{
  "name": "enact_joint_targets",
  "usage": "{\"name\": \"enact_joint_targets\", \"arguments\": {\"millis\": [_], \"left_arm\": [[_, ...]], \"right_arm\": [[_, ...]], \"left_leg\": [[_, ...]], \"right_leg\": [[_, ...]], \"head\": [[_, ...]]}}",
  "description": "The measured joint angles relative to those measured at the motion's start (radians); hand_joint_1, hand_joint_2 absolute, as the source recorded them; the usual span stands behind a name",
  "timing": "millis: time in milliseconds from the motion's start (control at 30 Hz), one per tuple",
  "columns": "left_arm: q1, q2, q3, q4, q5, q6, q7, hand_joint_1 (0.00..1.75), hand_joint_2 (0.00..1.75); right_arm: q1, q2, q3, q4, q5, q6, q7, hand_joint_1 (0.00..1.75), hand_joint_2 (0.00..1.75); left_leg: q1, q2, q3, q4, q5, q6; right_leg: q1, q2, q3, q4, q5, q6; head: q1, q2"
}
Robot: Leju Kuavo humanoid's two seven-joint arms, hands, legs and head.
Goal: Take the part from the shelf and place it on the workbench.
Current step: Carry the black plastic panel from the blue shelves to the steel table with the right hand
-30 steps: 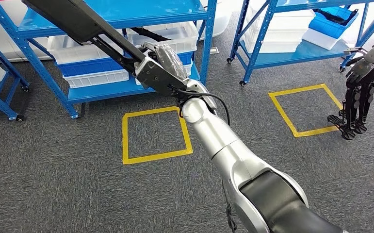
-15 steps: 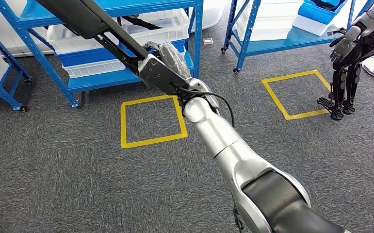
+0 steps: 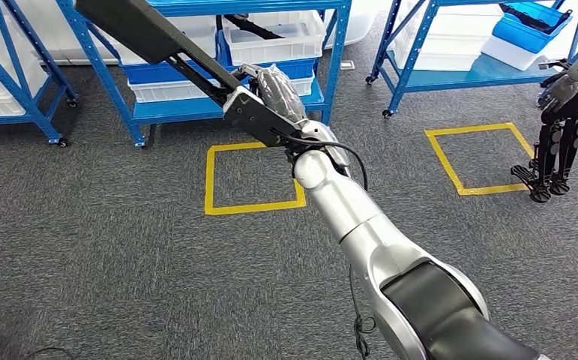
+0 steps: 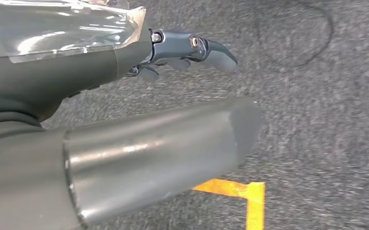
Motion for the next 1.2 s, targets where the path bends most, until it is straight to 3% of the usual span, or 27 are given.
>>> {"name": "enact_joint_targets", "arguments": {"millis": [100,167,267,300,367,433,467,500,533,600,667,767,833,933,967,1000,1033,1100,1167,1200], "left_arm": [[0.001,-0.004,0.000,0.000,-0.001,0.001,0.000,0.00,0.00],[0.001,-0.005,0.000,0.000,-0.002,0.002,0.000,0.00,0.00],[0.003,-0.005,0.000,0.000,-0.002,0.002,-0.002,0.00,0.00],[0.004,-0.004,0.000,0.000,-0.002,0.002,-0.002,0.00,0.00],[0.005,-0.003,0.000,0.000,-0.002,0.002,-0.004,0.00,0.00],[0.006,-0.003,0.000,0.000,-0.002,0.002,-0.004,0.00,0.00],[0.008,-0.003,0.000,0.000,-0.002,0.002,-0.004,0.00,0.00],[0.009,-0.003,0.000,0.000,-0.002,0.002,-0.004,0.00,0.00],[0.011,-0.003,0.000,0.000,-0.002,0.002,-0.004,0.00,0.00],[0.011,-0.002,0.000,0.000,-0.003,0.003,-0.006,0.00,0.00],[0.010,-0.001,0.000,0.000,-0.005,0.003,-0.008,0.00,0.00],[0.011,-0.002,0.000,0.000,-0.005,0.003,-0.008,0.00,0.00],[0.010,-0.002,0.000,0.000,-0.005,0.003,-0.008,0.00,0.00],[0.007,-0.004,0.000,-0.001,-0.006,0.003,-0.009,0.00,0.00],[0.008,-0.005,0.000,-0.001,-0.006,0.003,-0.009,0.00,0.00],[0.010,-0.005,0.000,-0.001,-0.007,0.003,-0.009,0.00,0.00],[0.012,-0.006,0.000,-0.001,-0.008,0.003,-0.009,0.00,0.00],[0.012,-0.007,-0.001,-0.001,-0.015,0.003,-0.007,0.00,0.00],[0.011,-0.007,-0.003,-0.001,-0.026,0.004,-0.002,0.00,0.00],[0.012,-0.007,-0.004,-0.001,-0.030,0.004,0.000,0.00,0.00]], "right_arm": [[0.001,-0.009,0.002,-0.007,0.005,0.000,0.007,1.75,1.75],[0.000,-0.012,0.003,-0.012,0.007,0.001,0.010,1.75,1.75],[0.000,-0.015,0.005,-0.017,0.011,0.002,0.020,1.75,1.75],[0.000,-0.015,0.005,-0.020,0.013,0.002,0.023,1.75,1.75],[0.000,-0.014,0.006,-0.028,0.016,0.003,0.028,1.75,1.75],[0.003,-0.016,0.006,-0.034,0.018,0.004,0.032,1.75,1.75],[0.006,-0.018,0.006,-0.037,0.018,0.005,0.034,1.75,1.75],[0.010,-0.019,0.006,-0.039,0.019,0.006,0.036,1.75,1.75],[0.014,-0.021,0.006,-0.043,0.019,0.007,0.037,1.75,1.75],[0.018,-0.025,0.007,-0.053,0.018,0.008,0.038,1.75,1.75],[0.017,-0.029,0.006,-0.064,0.017,0.008,0.039,1.75,1.75],[0.018,-0.033,0.006,-0.074,0.017,0.009,0.040,1.75,1.75],[0.018,-0.036,0.006,-0.080,0.017,0.009,0.041,1.75,1.75],[0.023,-0.047,0.005,-0.084,0.017,0.009,0.041,1.75,1.75],[0.028,-0.052,0.005,-0.084,0.017,0.009,0.042,1.75,1.75],[0.034,-0.055,0.005,-0.085,0.017,0.008,0.043,1.75,1.75],[0.041,-0.059,0.004,-0.088,0.016,0.008,0.043,1.75,1.75],[0.055,-0.068,0.000,-0.103,0.010,0.002,0.038,1.75,1.75],[0.079,-0.082,-0.012,-0.130,-0.003,-0.012,0.020,1.75,1.75],[0.096,-0.090,-0.019,-0.145,-0.011,-0.023,0.006,1.75,1.75]], "left_leg": [[-0.001,-0.022,-0.010,0.003,0.011,-0.010],[-0.003,-0.032,-0.016,0.004,0.017,-0.020],[-0.001,-0.040,-0.024,0.003,0.025,-0.038],[0.000,-0.033,-0.031,0.015,0.015,-0.042],[0.002,-0.008,-0.071,0.102,-0.042,-0.050],[0.003,0.011,-0.132,0.242,-0.109,-0.058],[0.003,0.014,-0.151,0.288,-0.123,-0.061],[0.003,0.017,-0.149,0.294,-0.118,-0.062],[0.003,0.021,-0.125,0.258,-0.096,-0.061],[0.000,0.046,-0.043,0.117,-0.040,-0.055],[-0.006,0.066,0.005,0.025,-0.017,-0.043],[-0.010,0.050,0.003,0.009,-0.010,-0.023],[-0.006,0.036,0.001,0.001,0.000,-0.007],[-0.004,0.011,-0.005,-0.002,0.008,0.004],[-0.004,0.000,-0.006,-0.002,0.010,0.004],[-0.004,-0.011,-0.008,-0.002,0.011,0.003],[-0.004,-0.021,-0.008,-0.001,0.012,0.002],[-0.004,-0.041,-0.009,0.001,0.015,-0.003],[-0.006,-0.060,-0.013,0.004,0.017,-0.012],[-0.006,-0.068,-0.017,0.005,0.019,-0.018]], "right_leg": [[-0.003,0.024,0.120,-0.202,0.063,0.015],[-0.002,0.037,0.161,-0.279,0.085,0.008],[-0.003,0.023,0.160,-0.285,0.096,-0.011],[-0.007,0.017,0.159,-0.286,0.101,-0.018],[-0.012,0.004,0.155,-0.289,0.108,-0.031],[-0.009,-0.010,0.149,-0.289,0.111,-0.036],[-0.008,-0.018,0.147,-0.289,0.112,-0.037],[-0.007,-0.026,0.146,-0.288,0.112,-0.037],[-0.006,-0.034,0.146,-0.287,0.112,-0.037],[-0.003,-0.048,0.146,-0.285,0.111,-0.036],[0.006,-0.060,0.143,-0.283,0.110,-0.030],[0.011,-0.075,0.137,-0.282,0.109,-0.015],[0.008,-0.049,0.117,-0.244,0.085,-0.010],[0.001,-0.005,0.031,-0.054,0.002,-0.015],[0.000,-0.001,0.006,-0.001,-0.014,-0.012],[-0.001,0.000,-0.002,0.019,-0.017,-0.006],[-0.002,0.002,0.011,-0.006,-0.002,0.002],[-0.009,0.021,0.082,-0.146,0.052,0.018],[-0.013,0.041,0.136,-0.257,0.090,0.019],[-0.012,0.046,0.144,-0.275,0.095,0.015]], "head": [[-0.001,0.000],[-0.001,0.000],[-0.002,0.000],[-0.002,0.000],[-0.005,0.000],[-0.007,0.000],[-0.007,0.000],[-0.007,0.000],[-0.007,0.000],[-0.007,0.000],[-0.005,0.000],[-0.003,0.000],[-0.003,0.000],[-0.002,0.000],[-0.002,0.000],[-0.002,0.000],[-0.002,0.000],[-0.002,0.000],[-0.003,0.000],[-0.003,0.000]]}}
